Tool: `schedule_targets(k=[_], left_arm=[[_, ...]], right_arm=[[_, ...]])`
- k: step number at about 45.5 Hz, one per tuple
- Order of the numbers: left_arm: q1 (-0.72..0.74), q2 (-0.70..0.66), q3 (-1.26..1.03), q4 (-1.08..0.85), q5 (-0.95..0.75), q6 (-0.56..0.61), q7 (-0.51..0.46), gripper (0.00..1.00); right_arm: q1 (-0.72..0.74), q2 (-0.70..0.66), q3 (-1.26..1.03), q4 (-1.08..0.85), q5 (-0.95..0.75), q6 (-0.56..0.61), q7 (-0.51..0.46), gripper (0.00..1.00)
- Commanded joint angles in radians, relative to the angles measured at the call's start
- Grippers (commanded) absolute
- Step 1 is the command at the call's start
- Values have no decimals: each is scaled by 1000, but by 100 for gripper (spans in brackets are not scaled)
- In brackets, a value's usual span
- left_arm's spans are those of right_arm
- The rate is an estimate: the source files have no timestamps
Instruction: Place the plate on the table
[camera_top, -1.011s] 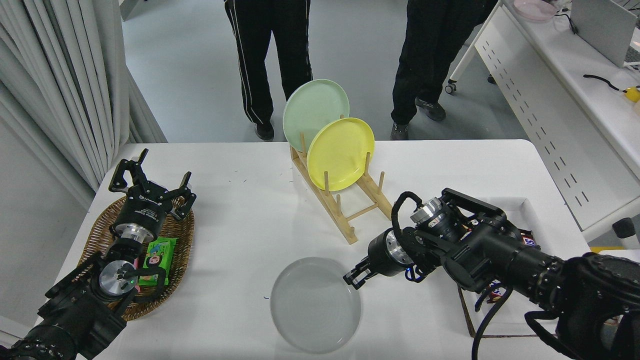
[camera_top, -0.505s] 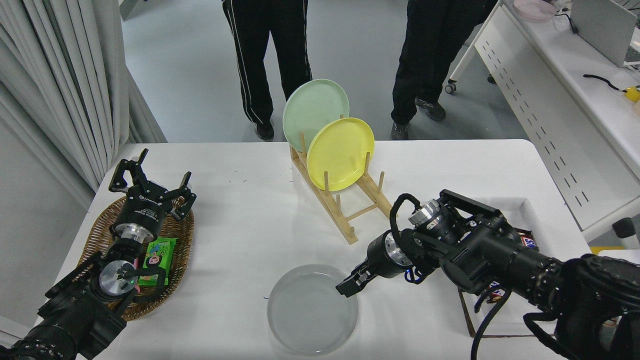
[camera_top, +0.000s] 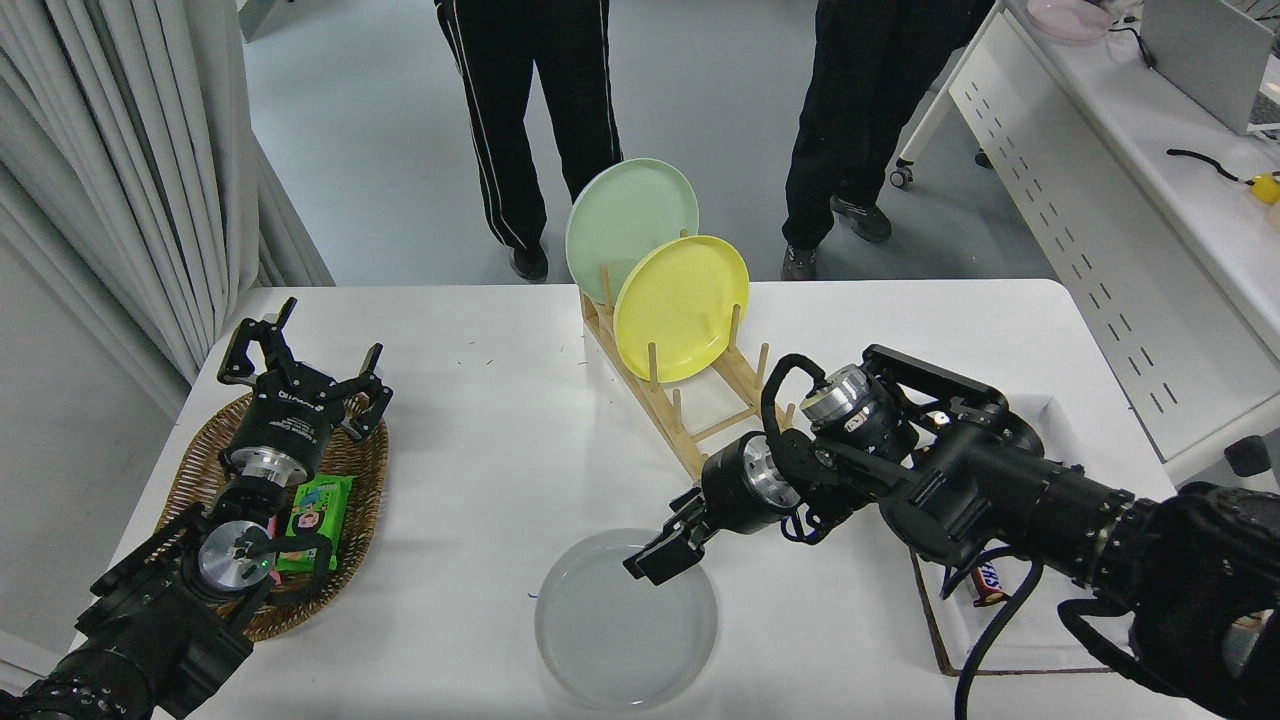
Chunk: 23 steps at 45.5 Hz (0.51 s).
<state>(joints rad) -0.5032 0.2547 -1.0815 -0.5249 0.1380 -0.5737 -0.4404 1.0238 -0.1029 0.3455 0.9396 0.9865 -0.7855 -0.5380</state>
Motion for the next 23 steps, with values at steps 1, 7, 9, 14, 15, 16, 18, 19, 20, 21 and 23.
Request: schedule_targets(k=[1,7,9,14,15,16,18,19,20,21,23], left_arm=[[0,0,0,0,0,1,0,100],[0,0,0,0,0,0,0,100],[0,0,0,0,0,0,0,100],[0,0,0,0,0,0,0,100],[0,0,0,-1,0,0,0,100],[0,0,0,0,0,0,0,100],[0,0,0,-1,0,0,2,100],[0,0,0,0,0,0,0,100],[0,0,0,0,0,0,0,100],[0,0,0,0,0,0,0,100],[0,0,0,0,0,0,0,100]], right_arm=[[53,-113,46,175,3,0,-7,100],[96,-201,50,245,6,0,-7,100],[116,-222,50,257,7,0,-7,100],[159,-282,50,278,8,3,-7,100],[166,-291,50,278,6,32,-7,100],[173,-300,50,280,6,61,-7,100],[183,-317,46,278,6,126,-5,100],[186,-325,43,278,4,161,-5,100],[190,-331,40,278,1,198,-3,100],[190,-337,38,278,-2,233,-2,100],[190,-351,38,274,-9,308,1,100]])
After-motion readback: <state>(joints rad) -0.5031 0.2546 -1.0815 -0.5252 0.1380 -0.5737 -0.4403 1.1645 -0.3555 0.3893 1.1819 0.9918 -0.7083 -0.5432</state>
